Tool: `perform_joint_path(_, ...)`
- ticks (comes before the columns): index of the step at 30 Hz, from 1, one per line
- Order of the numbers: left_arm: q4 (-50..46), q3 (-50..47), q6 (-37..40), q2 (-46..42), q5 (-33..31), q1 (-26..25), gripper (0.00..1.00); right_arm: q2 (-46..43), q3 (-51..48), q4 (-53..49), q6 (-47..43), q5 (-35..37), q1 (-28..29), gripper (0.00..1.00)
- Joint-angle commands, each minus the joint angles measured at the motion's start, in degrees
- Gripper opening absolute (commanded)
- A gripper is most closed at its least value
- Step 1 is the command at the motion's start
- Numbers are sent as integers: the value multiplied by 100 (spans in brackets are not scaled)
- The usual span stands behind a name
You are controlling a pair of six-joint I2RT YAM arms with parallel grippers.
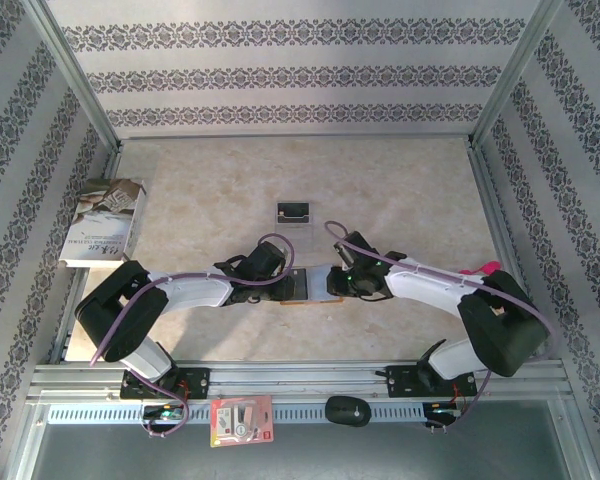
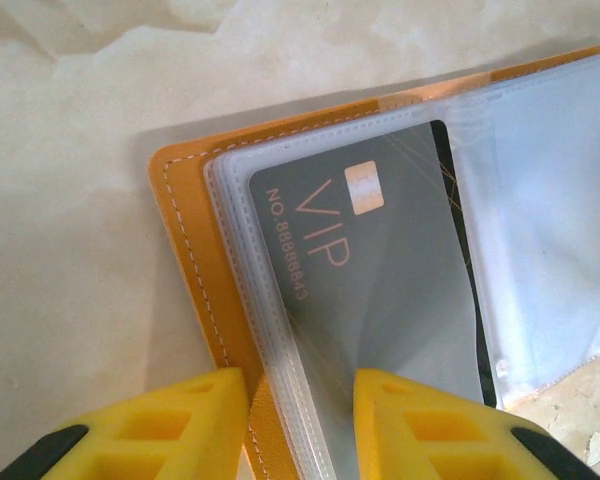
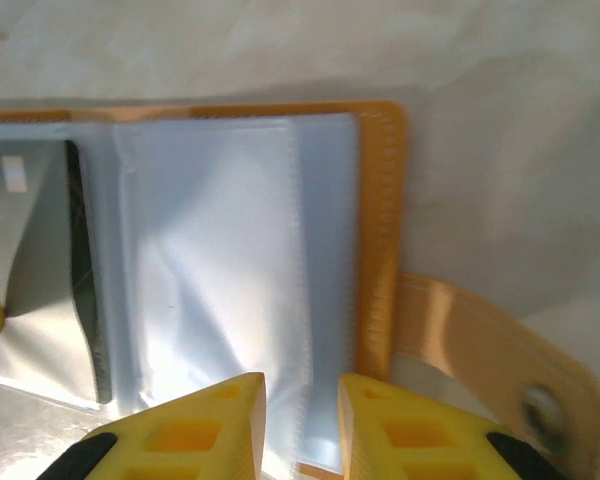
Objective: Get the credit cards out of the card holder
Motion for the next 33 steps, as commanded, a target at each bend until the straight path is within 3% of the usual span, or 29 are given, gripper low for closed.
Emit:
perform_joint_path(1,-321,-182,50,192,54,26,35,-372,66,-500,-134,436,-148,25)
perform_joint_path(7,-294,-223,28,44,6,35,38,-760,459,-234,-737,-260,-55,26)
perform_joint_path(11,-280,-261,21,-36,-16,34,39,-110,811,301,-749,-1641,111,24)
perform_joint_path(13,-293,-265,23,-29,-29,33,39,238,934,452,-685,-1818,229,22)
perform_joint_path(19,-316,-344,27,20,-74,79,37,960,1162,375,-633,-1599,279,19)
perform_joint_path(33,-337,-529,23,250,-61,158,32,1426,1110,500,-517,-1494,176,20)
